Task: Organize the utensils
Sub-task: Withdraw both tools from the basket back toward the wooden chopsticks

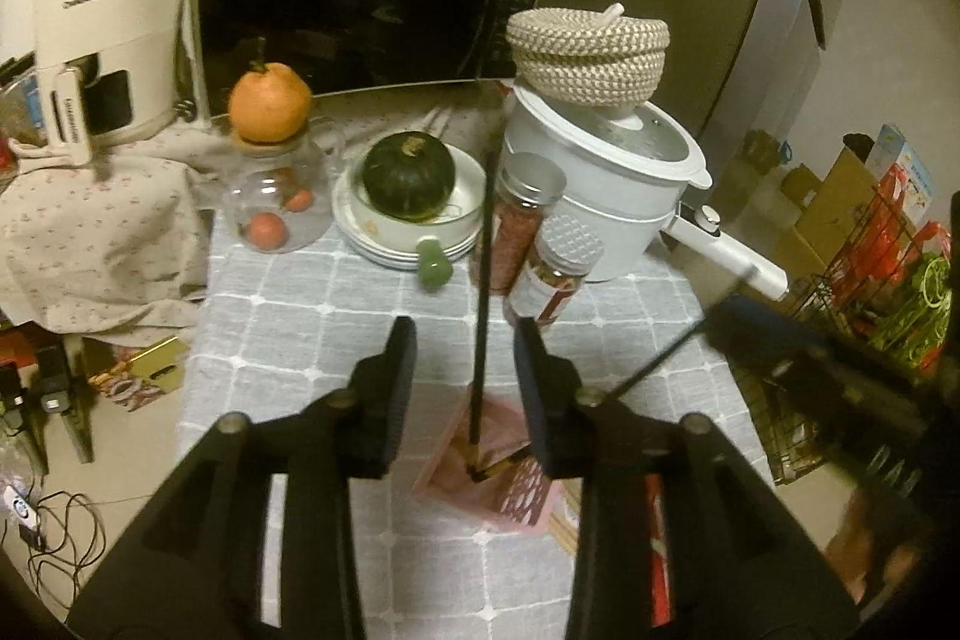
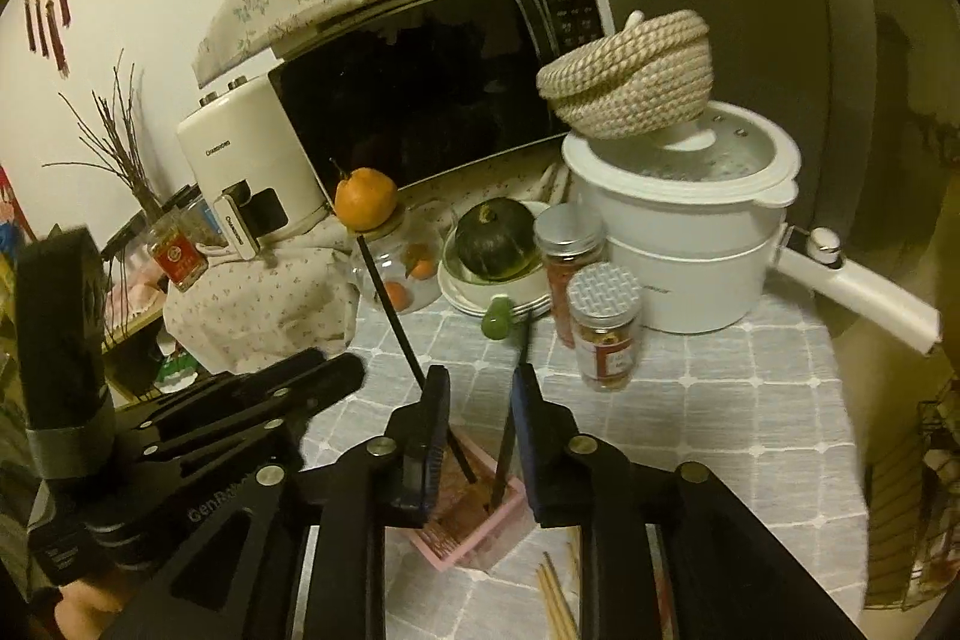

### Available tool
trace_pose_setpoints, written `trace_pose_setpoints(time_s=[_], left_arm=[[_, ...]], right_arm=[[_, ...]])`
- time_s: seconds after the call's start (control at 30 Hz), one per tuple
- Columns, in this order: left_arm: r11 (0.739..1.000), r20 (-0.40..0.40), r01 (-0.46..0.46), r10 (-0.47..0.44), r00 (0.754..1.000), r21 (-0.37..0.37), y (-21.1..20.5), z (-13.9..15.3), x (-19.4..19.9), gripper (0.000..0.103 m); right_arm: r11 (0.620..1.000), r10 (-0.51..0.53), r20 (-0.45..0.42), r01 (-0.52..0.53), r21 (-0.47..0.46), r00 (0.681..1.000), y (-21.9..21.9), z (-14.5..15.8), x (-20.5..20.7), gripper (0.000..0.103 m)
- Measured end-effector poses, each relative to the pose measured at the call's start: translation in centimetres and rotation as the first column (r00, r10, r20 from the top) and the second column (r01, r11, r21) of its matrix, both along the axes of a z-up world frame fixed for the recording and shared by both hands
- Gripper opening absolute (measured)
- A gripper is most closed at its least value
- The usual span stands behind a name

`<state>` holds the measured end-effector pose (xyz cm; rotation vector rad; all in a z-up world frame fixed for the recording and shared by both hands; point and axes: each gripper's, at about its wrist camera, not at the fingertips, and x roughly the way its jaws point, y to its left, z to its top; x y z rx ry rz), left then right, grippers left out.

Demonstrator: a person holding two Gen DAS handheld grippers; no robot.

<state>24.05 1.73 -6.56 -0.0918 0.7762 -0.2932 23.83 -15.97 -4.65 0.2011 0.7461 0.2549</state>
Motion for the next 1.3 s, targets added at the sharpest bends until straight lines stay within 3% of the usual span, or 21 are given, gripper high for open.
trace_pose_setpoints(time_s=[0.17,0.3,0.5,0.77,1.03,1.3], left_arm=[[0.999,0.013,-0.027,0.027,1.0,0.02,0.9,0.6,-2.4,0.054],[0.999,0.017,-0.035,0.035,0.999,0.039,0.9,0.8,-4.6,0.065],[0.996,0.02,-0.024,0.022,1.0,0.081,0.1,0.0,-7.8,0.081],[0.997,-0.08,-0.006,0.012,0.997,0.07,-1.1,-3.2,-9.7,0.087],[0.996,-0.161,0.007,0.008,0.987,0.089,-1.7,-6.3,-10.6,0.087],[0.998,-0.303,0.047,-0.034,0.952,0.036,-3.8,-11.2,-10.5,0.087]], right_arm=[[0.999,-0.035,0.019,0.035,-0.008,0.999,-2.2,1.3,-2.3,0.042],[0.999,-0.049,0.025,0.049,-0.002,0.999,-3.8,1.9,-4.5,0.045],[0.998,-0.044,0.034,0.045,-0.05,0.998,-4.4,1.6,-7.2,0.062],[0.993,-0.074,-0.001,0.074,-0.091,0.997,-5.3,-1.5,-10.2,0.077],[0.986,-0.129,-0.057,0.122,-0.112,0.99,-7.0,-3.3,-11.7,0.085],[0.98,-0.176,-0.11,0.164,-0.11,0.978,-8.9,-5.1,-11.9,0.086]])
